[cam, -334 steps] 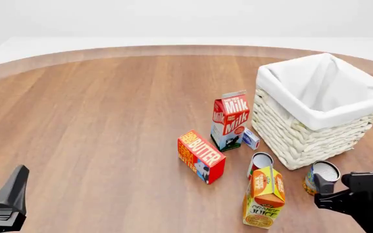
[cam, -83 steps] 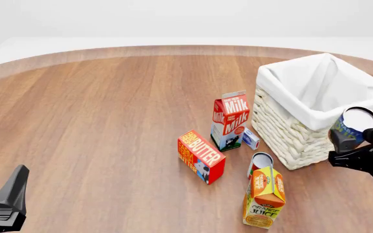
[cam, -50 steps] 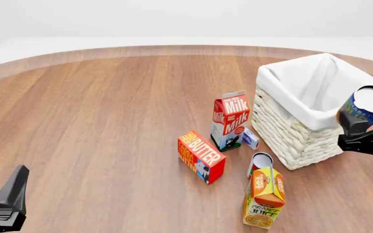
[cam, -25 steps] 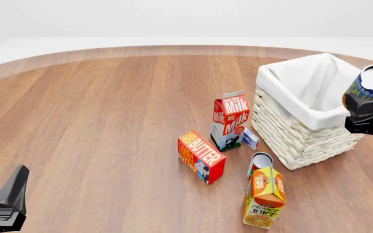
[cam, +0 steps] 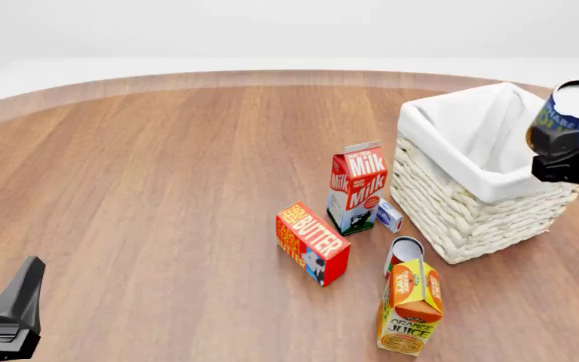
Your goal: Pick up the alphabet soup, and put it in the basket.
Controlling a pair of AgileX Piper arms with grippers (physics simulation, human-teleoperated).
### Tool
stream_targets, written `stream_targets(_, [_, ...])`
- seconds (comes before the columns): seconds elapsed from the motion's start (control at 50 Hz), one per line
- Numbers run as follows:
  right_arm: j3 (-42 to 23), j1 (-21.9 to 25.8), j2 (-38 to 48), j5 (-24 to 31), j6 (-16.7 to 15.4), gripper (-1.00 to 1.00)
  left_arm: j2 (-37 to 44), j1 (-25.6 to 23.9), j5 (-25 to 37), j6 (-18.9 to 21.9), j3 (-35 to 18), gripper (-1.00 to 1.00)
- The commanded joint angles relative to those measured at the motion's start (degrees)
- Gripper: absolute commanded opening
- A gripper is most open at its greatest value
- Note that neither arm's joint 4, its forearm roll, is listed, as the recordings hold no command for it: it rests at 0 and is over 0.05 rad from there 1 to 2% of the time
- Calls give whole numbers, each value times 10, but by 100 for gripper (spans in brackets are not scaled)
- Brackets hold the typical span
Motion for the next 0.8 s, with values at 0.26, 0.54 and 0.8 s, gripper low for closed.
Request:
stream_targets(0.26, [-56,5,49,20,7,-100,0,0,0,0,0,100])
stream_targets(0.54, [-93,8,80,32,-1,-100,0,0,0,0,0,100])
stream_targets(0.8, [-122,3,107,39,-4,-100,0,0,0,0,0,100])
